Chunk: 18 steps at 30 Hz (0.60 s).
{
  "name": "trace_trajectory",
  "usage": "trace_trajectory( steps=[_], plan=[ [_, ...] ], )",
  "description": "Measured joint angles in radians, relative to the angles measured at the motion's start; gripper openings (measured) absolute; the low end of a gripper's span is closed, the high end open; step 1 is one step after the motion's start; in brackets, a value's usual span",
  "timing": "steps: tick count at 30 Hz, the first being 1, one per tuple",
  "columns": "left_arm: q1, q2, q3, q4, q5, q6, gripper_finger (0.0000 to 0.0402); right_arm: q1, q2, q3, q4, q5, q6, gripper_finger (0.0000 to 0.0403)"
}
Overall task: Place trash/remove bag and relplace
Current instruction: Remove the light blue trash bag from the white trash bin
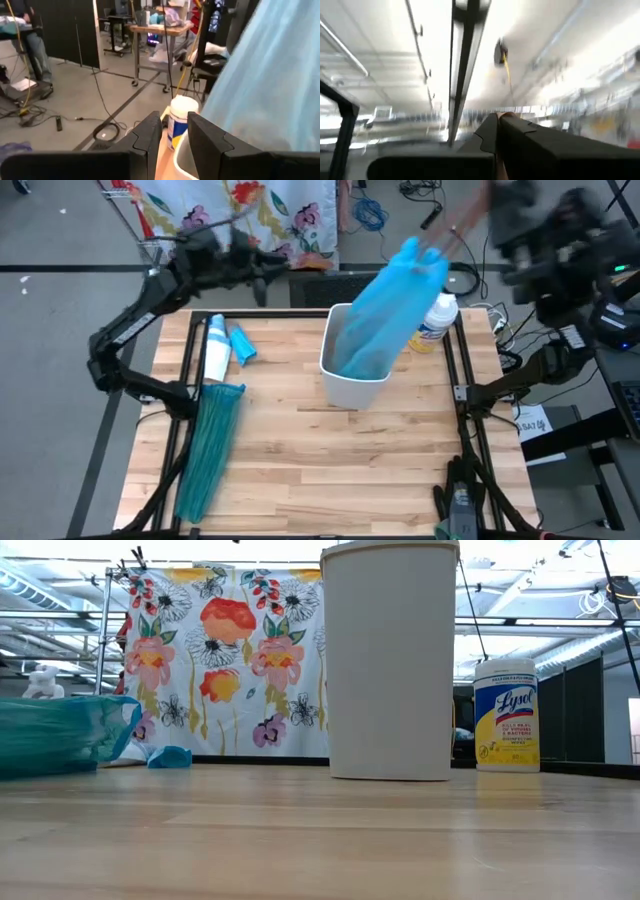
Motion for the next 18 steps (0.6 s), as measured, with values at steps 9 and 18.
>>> trace_trajectory(
  steps=[9, 18],
  plan=[
    [0.098, -0.108, 0.002, -0.175, -0.011, 0.001, 0.0099, 0.125, -0.031, 0.211, -0.029, 0.003, -0.211, 0.0000],
    [0.145, -0.163, 0.002, -0.294, -0.035, 0.000, 0.0099, 0.140, -0.143, 0.204, -0.078, 0.010, -0.215, 0.0000]
  ],
)
